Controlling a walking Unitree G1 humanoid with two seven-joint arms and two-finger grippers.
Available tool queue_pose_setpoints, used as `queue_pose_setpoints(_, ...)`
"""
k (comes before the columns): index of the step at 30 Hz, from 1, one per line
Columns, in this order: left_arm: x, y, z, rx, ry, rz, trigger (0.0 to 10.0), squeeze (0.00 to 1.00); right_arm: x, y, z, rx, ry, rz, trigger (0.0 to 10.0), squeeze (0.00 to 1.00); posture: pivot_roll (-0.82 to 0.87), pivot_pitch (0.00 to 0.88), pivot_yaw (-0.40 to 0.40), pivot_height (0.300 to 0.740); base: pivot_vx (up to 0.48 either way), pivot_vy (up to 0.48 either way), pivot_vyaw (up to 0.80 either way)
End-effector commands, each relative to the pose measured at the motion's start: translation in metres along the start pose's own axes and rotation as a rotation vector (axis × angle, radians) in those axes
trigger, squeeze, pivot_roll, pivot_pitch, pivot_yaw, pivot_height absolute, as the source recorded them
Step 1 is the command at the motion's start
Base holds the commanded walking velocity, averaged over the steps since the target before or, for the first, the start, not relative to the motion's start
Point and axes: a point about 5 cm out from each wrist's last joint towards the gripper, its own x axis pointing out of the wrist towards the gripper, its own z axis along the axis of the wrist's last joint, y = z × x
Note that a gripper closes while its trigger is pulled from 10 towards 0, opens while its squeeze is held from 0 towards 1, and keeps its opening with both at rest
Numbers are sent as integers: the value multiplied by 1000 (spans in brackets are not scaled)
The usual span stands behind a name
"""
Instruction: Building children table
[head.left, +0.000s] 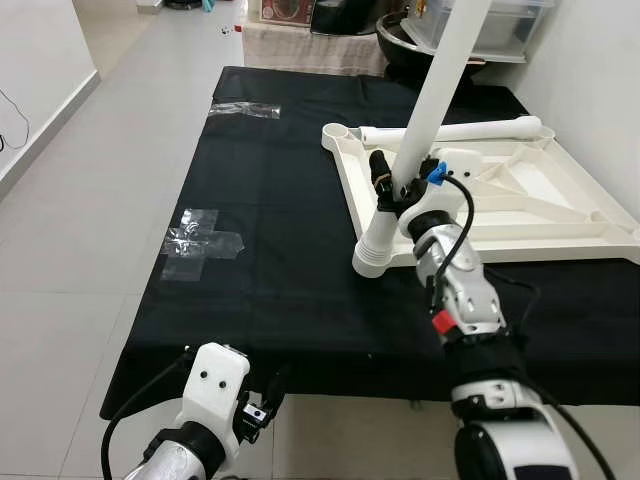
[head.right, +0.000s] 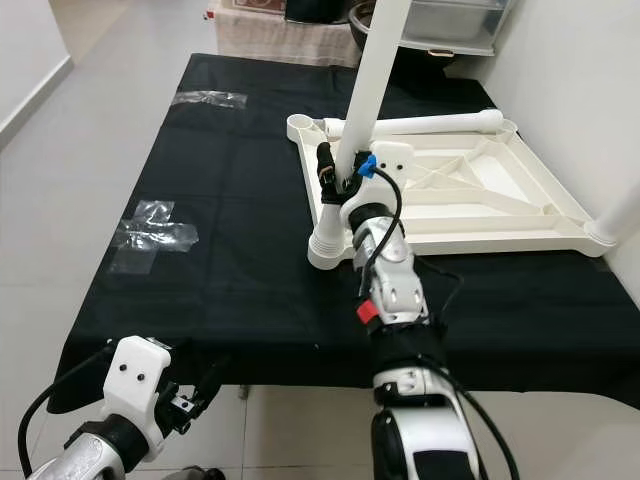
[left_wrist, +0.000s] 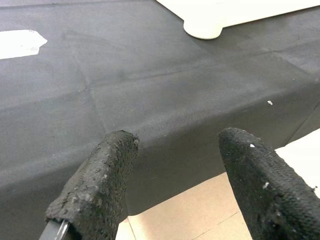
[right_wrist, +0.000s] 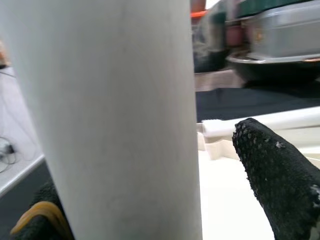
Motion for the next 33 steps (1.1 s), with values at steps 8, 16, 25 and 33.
queue_pose_setpoints(8, -1, -2, -3, -1, 10, -3, 10000, 0, 15, -16, 10, -2, 53, 270, 10000, 0, 159, 138, -119, 740, 0, 0, 0)
queue_pose_setpoints(16, -2, -2, -2, 1, 9, 0, 10000, 0, 23, -5, 9, 44, 143, 481, 10000, 0, 168, 147, -119, 740, 0, 0, 0)
queue_pose_setpoints(25, -3, -3, -1, 1, 10, 2, 10000, 0, 25, 15, 2, 80, 229, 706, 10000, 0, 176, 153, -122, 740, 0, 0, 0)
queue_pose_setpoints(33, -2, -3, -2, -2, 10, 2, 10000, 0, 30, 17, 4, 111, 168, 638, 0, 0, 177, 151, -124, 740, 0, 0, 0)
